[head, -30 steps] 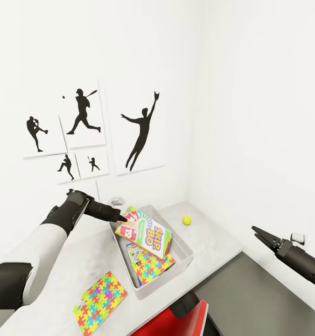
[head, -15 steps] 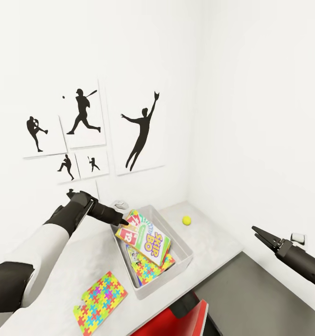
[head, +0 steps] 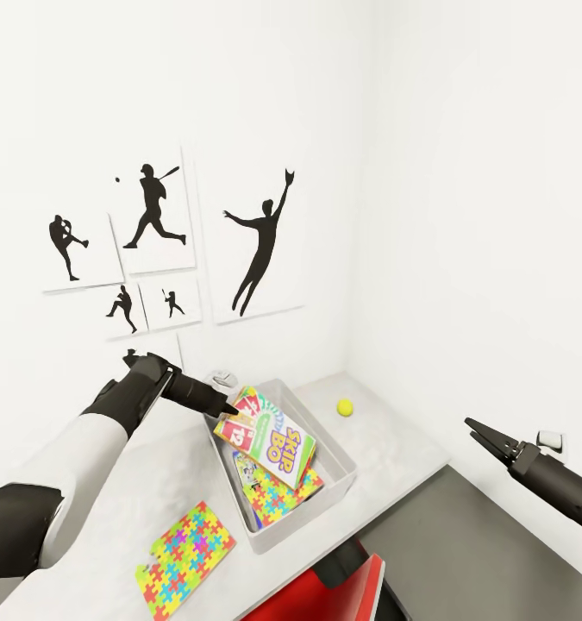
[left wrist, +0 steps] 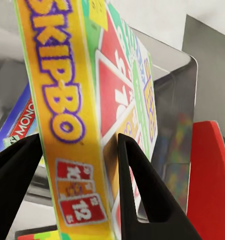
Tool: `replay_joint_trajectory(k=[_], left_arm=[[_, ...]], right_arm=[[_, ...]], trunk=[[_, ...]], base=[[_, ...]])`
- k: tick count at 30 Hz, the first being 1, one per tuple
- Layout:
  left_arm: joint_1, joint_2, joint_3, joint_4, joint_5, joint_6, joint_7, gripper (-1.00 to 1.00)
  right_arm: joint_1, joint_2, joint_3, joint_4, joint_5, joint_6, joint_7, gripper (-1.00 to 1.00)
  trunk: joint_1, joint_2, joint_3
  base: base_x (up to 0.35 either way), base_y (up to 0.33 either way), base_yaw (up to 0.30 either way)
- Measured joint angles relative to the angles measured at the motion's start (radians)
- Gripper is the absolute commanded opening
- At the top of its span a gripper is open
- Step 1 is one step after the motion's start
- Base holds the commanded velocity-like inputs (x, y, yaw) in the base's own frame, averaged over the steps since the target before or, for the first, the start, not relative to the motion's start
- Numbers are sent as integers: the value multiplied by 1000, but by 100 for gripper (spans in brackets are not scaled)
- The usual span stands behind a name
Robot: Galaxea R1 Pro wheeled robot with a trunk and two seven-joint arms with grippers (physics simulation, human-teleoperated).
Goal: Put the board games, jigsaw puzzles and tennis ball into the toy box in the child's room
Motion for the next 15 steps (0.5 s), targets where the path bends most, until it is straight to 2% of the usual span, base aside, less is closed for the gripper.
replay_joint_trajectory(k=[8,15], left_arm=[[0,5,0,-6,-1,-22,-3,-100],[-1,23,0,-14,0,-32,-5,-100]], right_arm=[[0,0,0,0,0,0,0,100],[0,0,0,0,1,0,-1,100]], trunk=[[0,0,0],[0,0,0]], base=[[0,0,0],[0,0,0]])
